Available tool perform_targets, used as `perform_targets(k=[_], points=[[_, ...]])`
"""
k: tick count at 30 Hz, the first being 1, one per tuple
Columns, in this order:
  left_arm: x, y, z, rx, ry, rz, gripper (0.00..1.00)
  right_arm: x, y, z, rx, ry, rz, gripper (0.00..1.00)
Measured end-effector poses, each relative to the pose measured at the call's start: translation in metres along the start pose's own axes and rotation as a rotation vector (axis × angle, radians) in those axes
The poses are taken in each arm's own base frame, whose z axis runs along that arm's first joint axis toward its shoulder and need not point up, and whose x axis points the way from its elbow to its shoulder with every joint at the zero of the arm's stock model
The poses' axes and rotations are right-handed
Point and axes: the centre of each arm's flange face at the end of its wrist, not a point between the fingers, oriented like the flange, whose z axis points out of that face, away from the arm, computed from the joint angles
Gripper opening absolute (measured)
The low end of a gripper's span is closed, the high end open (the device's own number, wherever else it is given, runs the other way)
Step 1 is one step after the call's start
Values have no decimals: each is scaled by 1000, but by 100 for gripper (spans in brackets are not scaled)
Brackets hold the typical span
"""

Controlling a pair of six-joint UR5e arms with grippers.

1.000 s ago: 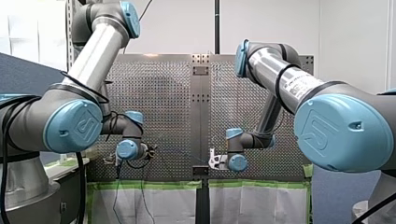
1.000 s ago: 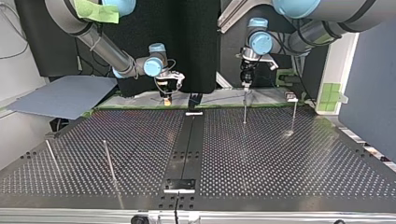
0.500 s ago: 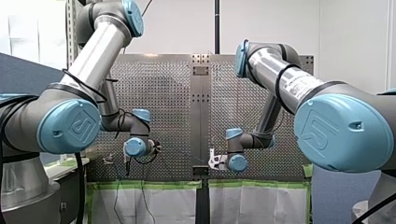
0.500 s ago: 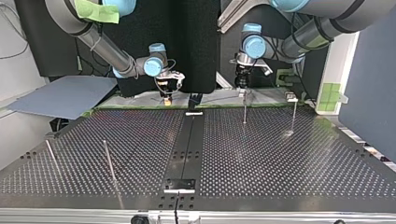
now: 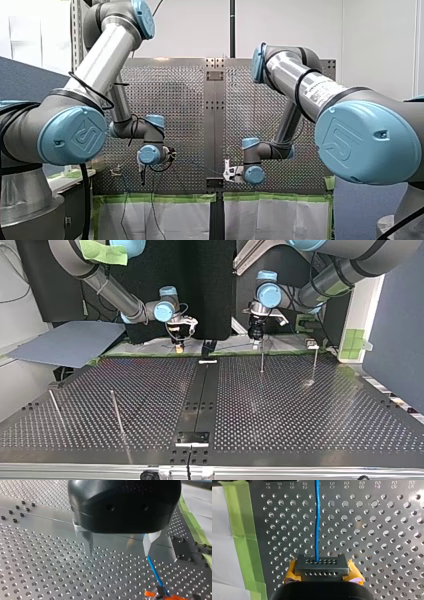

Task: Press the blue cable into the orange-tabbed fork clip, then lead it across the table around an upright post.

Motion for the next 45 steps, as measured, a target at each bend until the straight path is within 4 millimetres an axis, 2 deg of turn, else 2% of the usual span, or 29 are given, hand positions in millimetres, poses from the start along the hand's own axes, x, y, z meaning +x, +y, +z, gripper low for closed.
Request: perform_targets(k=[15,37,45], points=[[6,-15,-9,27,33,0,99,-1,1,0,-1,-5,2,0],[3,-21,-5,-28,29,-11,99,-1,-2,-1,6,-10,5,0],[20,-28,5,-42,71,40,99,-1,-4,-2,11,-11,5,0]])
